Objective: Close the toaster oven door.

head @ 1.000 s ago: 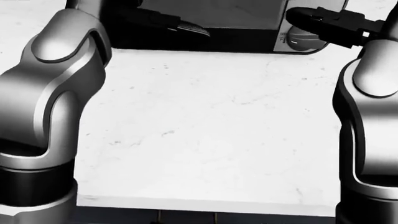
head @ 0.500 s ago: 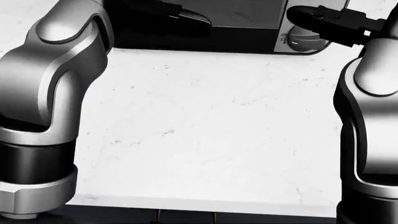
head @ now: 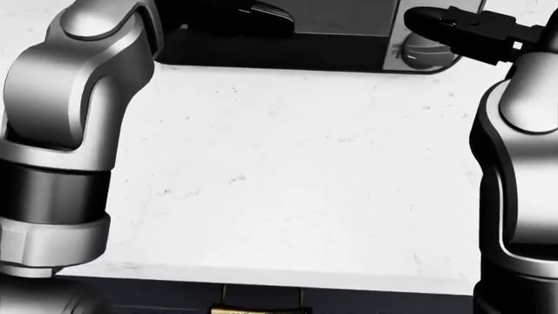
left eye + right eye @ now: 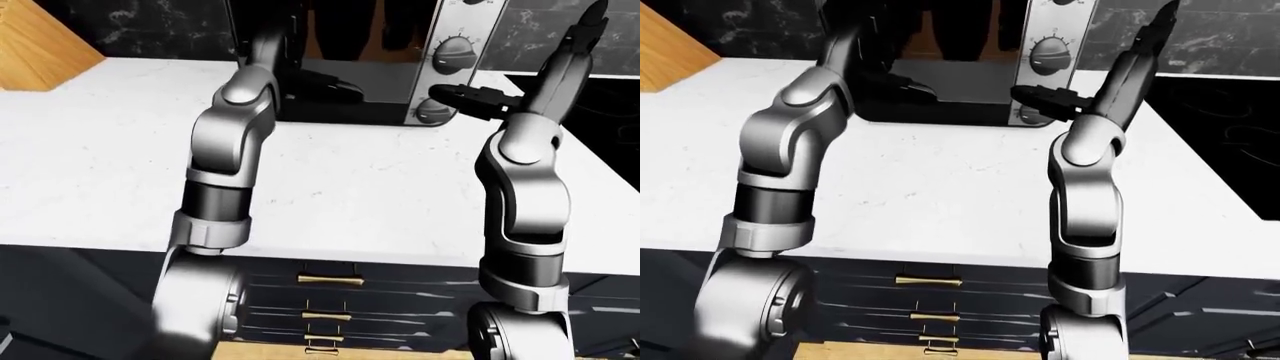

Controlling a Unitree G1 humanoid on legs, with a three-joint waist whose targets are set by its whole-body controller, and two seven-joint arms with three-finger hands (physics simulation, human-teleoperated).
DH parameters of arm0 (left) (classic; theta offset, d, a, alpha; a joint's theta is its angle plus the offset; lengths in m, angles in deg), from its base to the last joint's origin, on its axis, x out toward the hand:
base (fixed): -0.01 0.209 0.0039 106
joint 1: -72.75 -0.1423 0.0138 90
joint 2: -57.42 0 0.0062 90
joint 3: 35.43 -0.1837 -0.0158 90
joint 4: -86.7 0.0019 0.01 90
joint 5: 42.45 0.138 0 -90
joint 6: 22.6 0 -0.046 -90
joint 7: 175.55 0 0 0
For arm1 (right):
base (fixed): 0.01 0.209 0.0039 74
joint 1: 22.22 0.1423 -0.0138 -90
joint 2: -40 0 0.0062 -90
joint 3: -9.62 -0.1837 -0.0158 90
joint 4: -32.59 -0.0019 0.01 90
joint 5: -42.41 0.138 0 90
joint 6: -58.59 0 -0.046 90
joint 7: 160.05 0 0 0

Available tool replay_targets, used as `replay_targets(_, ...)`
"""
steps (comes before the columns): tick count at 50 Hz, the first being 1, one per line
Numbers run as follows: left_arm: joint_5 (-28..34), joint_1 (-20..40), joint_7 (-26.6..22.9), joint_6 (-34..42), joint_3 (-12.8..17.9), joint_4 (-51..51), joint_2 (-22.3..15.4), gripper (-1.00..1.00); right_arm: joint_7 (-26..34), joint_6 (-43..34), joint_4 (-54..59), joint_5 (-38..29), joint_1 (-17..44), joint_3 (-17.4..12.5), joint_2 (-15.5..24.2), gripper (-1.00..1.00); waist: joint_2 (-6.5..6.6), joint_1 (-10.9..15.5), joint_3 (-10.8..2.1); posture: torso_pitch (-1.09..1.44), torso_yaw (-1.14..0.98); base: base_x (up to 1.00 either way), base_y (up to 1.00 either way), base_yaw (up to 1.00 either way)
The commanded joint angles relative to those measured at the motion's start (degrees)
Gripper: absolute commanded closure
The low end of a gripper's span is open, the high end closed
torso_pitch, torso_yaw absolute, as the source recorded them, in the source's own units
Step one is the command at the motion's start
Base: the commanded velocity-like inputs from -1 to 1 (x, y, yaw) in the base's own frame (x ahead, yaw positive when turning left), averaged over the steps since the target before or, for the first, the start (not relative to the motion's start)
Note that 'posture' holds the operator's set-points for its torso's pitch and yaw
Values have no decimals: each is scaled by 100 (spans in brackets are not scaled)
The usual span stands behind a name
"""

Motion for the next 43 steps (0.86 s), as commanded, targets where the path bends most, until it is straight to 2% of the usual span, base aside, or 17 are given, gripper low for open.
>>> replay_targets(1, 32, 263, 39, -221, 72, -74, -68, -100, -12, 152, -163, -50, 185, -10, 65, -100, -13, -5, -150, 0, 0, 0, 0, 0)
replay_targets(19, -192, 790, 102, -576, 163, 824, -212, -100, -21, 149, -108, -30, 238, -19, 100, -100, -13, -16, -150, 0, 0, 0, 0, 0)
replay_targets(30, -167, 1128, 13, -1116, 179, 1759, -263, -100, -26, 153, -96, -17, 222, -30, 99, -100, -29, 5, -136, 0, 0, 0, 0, 0)
replay_targets(43, -104, 1338, -43, -1467, 174, 2358, -253, -100, -34, 121, -127, -18, 216, -30, 99, -100, -40, -10, -142, 0, 0, 0, 0, 0)
